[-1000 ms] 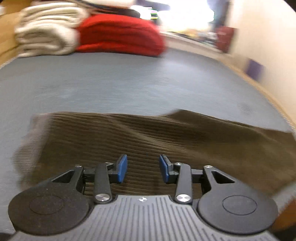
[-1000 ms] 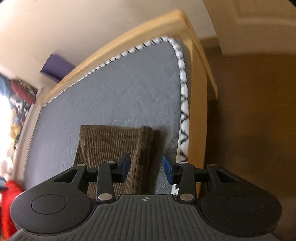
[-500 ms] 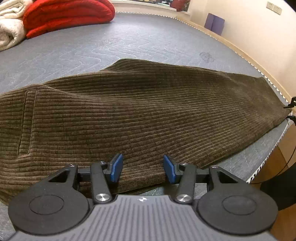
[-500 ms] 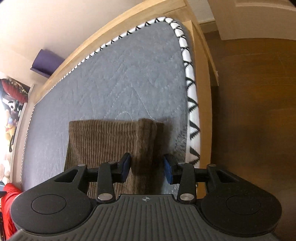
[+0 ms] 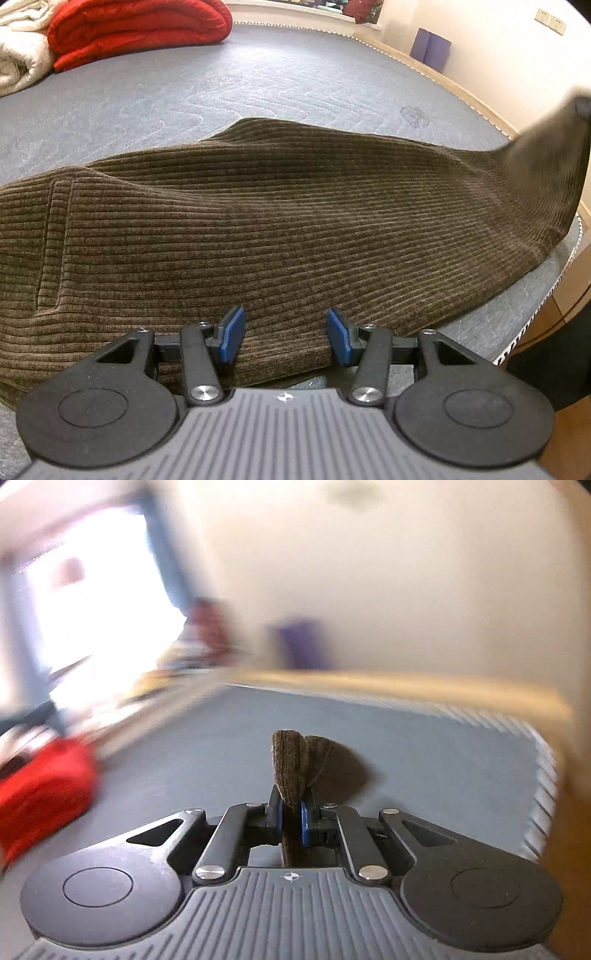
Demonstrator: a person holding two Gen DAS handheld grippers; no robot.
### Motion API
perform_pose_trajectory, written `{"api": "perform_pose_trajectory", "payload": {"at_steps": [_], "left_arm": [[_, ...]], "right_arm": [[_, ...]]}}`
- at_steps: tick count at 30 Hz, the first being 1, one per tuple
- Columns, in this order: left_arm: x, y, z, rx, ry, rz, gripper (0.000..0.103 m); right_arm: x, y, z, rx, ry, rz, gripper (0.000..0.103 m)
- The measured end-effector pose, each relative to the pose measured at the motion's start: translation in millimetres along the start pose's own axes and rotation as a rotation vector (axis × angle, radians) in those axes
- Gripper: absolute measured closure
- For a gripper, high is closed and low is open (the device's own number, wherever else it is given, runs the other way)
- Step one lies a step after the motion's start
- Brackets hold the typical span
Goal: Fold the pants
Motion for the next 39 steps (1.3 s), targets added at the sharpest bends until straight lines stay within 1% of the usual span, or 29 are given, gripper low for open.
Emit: {"api": "perform_pose_trajectory", "payload": {"at_steps": [1, 2, 3, 5, 6, 7, 8, 10, 11, 12, 13, 14, 15, 16, 17, 18, 20, 21, 23, 24, 25, 29, 31, 32, 33, 35, 37, 39], "left_arm": [[0.6, 0.9, -1.5, -0.001, 0.004, 0.0, 0.048], [1.3, 2.0, -3.2, -0.001, 0.01, 0.001, 0.048], [2.1, 3.5, -5.3, 0.001, 0.018, 0.001, 0.048], [3.4, 7.0, -11.3, 0.006, 0.043, 0.003, 0.048], [3.9, 8.7, -15.3, 0.011, 0.06, 0.004, 0.048], [4.3, 10.2, -19.3, 0.013, 0.079, 0.003, 0.047], [4.8, 11.8, -24.4, 0.014, 0.107, 0.003, 0.045], [5.5, 13.4, -32.4, 0.01, 0.156, 0.002, 0.042], [5.9, 14.0, -36.2, 0.007, 0.18, 0.001, 0.042], [6.1, 14.5, -39.4, 0.005, 0.203, 0.001, 0.042], [6.8, 15.1, -42.3, 0.002, 0.223, 0.002, 0.041], [7.7, 16.0, -45.1, 0.0, 0.238, 0.004, 0.04], [8.4, 16.3, -47.6, -0.003, 0.25, 0.005, 0.04], [9.0, 16.2, -49.8, -0.006, 0.26, 0.005, 0.039], [9.3, 15.8, -51.7, -0.009, 0.271, 0.003, 0.039], [8.4, 15.8, -54.4, -0.011, 0.283, 0.002, 0.039], [8.2, 15.9, -58.3, -0.016, 0.311, -0.001, 0.039], [9.3, 17.0, -59.3, -0.018, 0.321, -0.001, 0.039], [8.9, 18.4, -60.8, -0.019, 0.33, -0.002, 0.039], [9.0, 19.0, -62.2, -0.018, 0.328, -0.002, 0.039], [8.3, 19.2, -60.4, -0.015, 0.323, -0.002, 0.039], [6.9, 19.1, -56.2, -0.004, 0.296, -0.002, 0.039], [6.5, 17.1, -53.8, 0.0, 0.285, -0.001, 0.039], [6.8, 15.5, -52.6, 0.002, 0.28, -0.001, 0.039], [6.4, 14.3, -51.5, 0.003, 0.278, 0.0, 0.039], [6.4, 13.9, -51.6, 0.002, 0.28, 0.0, 0.039], [6.7, 13.4, -52.5, -0.001, 0.291, 0.001, 0.039], [6.7, 12.9, -53.3, -0.004, 0.303, 0.002, 0.038]], "right_arm": [[-2.0, 17.5, -47.9, 0.106, 0.078, 0.022, 0.094], [-7.4, 30.9, -81.6, 0.185, 0.129, 0.029, 0.094], [-21.3, 49.0, -124.7, 0.295, 0.196, 0.024, 0.094], [-58.6, 76.1, -186.2, 0.46, 0.297, -0.026, 0.094], [-86.2, 89.3, -213.5, 0.544, 0.344, -0.083, 0.093], [-119.6, 101.3, -236.2, 0.626, 0.393, -0.167, 0.092], [-152.3, 110.5, -251.4, 0.688, 0.443, -0.264, 0.091], [-221.2, 128.4, -265.8, 0.764, 0.564, -0.48, 0.091], [-249.5, 137.6, -266.1, 0.787, 0.623, -0.575, 0.09], [-267.4, 146.0, -265.9, 0.806, 0.673, -0.648, 0.086], [-272.5, 155.1, -267.6, 0.822, 0.728, -0.643, 0.085], [-267.3, 161.1, -271.4, 0.838, 0.763, -0.601, 0.078], [-260.4, 165.2, -274.3, 0.858, 0.765, -0.591, 0.076], [-250.7, 168.6, -276.0, 0.883, 0.726, -0.599, 0.075], [-239.2, 169.3, -275.9, 0.896, 0.667, -0.601, 0.07], [-229.3, 166.8, -273.6, 0.891, 0.622, -0.595, 0.063], [-217.9, 155.9, -270.6, 0.854, 0.586, -0.572, 0.057], [-217.3, 151.5, -266.3, 0.833, 0.577, -0.566, 0.057], [-226.9, 145.8, -259.0, 0.792, 0.576, -0.589, 0.057], [-233.8, 141.6, -258.4, 0.768, 0.594, -0.606, 0.057], [-239.9, 140.2, -260.8, 0.761, 0.612, -0.609, 0.057], [-266.1, 149.5, -274.2, 0.837, 0.688, -0.618, 0.057], [-278.5, 154.2, -277.7, 0.863, 0.761, -0.609, 0.057], [-282.0, 156.7, -279.0, 0.873, 0.79, -0.59, 0.058], [-282.4, 157.7, -280.3, 0.881, 0.801, -0.573, 0.063], [-275.4, 158.6, -282.0, 0.896, 0.783, -0.571, 0.088], [-254.9, 163.7, -282.5, 0.91, 0.759, -0.501, 0.091], [-232.3, 176.4, -283.4, 0.954, 0.741, -0.442, 0.091]]}}
Point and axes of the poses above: each gripper's, at about its wrist camera, not at the fingertips, and y roughly against the way its jaws point, z to its right, x to its top, the point moved 8 cm from there along -y, roughly the way its jaws point, and after that the axes turned 13 degrees about z, right-handed, at the moved point
